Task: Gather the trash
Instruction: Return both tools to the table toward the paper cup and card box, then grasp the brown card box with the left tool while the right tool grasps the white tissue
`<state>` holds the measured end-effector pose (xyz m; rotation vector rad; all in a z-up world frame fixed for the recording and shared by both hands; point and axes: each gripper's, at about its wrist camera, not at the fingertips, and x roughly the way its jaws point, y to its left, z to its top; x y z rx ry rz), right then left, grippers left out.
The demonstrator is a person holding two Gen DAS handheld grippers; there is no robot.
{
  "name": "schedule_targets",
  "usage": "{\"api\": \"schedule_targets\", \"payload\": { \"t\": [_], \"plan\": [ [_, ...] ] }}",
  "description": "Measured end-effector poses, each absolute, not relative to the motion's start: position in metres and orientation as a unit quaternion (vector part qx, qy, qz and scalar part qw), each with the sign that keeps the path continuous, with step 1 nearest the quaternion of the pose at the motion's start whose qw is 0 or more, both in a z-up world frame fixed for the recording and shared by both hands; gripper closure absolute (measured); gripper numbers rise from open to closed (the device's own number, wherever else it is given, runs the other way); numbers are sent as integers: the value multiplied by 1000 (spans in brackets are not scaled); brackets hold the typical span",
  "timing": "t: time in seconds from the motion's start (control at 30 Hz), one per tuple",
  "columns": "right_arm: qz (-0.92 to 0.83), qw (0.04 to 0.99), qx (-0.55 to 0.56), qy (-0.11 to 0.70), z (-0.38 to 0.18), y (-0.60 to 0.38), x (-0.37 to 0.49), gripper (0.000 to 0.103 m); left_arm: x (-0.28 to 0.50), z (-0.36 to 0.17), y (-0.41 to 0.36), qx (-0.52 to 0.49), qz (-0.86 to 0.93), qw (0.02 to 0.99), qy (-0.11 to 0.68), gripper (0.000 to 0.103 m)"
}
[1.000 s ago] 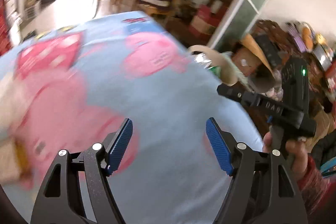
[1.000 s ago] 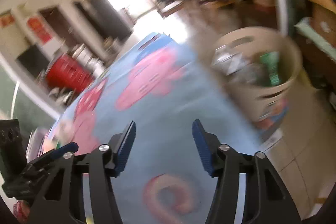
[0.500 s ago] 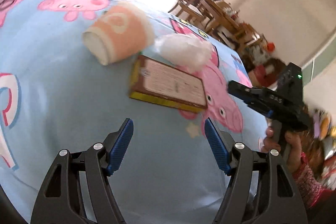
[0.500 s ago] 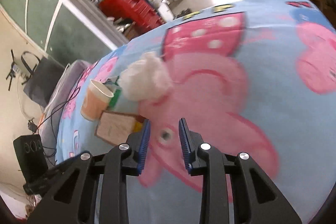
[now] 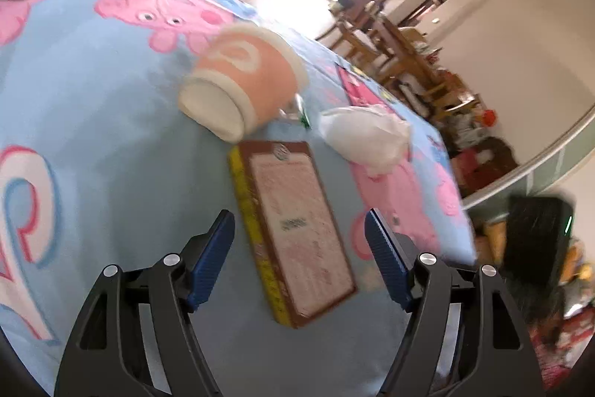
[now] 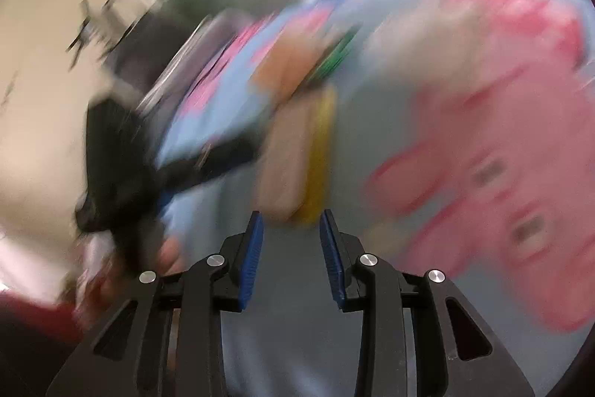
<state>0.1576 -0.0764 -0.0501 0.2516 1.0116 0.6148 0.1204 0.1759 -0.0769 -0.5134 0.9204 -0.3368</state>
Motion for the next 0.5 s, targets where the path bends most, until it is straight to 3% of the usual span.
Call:
{"api": "schedule_targets", "payload": {
  "t": [0.03, 0.07, 0.33, 0.37, 0.4, 0.43, 0.5],
  "plan": [
    [250, 849, 119, 450, -41, -89, 171, 51, 121, -76, 173, -232, -152, 855, 439, 32],
    [218, 869, 122, 427, -35, -98, 184, 33, 120, -73, 166, -217, -147, 859, 439, 31],
    [162, 860, 80, 478, -64, -70, 257, 33, 119, -76, 111, -115, -107, 875, 457, 23],
    [158, 858, 63, 484, -69, -64, 252, 48, 118, -76, 106, -100, -98, 879, 456, 25],
    [159, 855, 52, 490, -72, -67, 249, 86, 117, -78, 102, -86, -90, 882, 454, 27],
    [163, 852, 45, 495, -76, -65, 242, 97, 115, -79, 101, -75, -84, 885, 451, 36],
    [170, 856, 59, 485, -74, -77, 218, 97, 113, -81, 95, -56, -93, 893, 437, 38]
  ]
}}
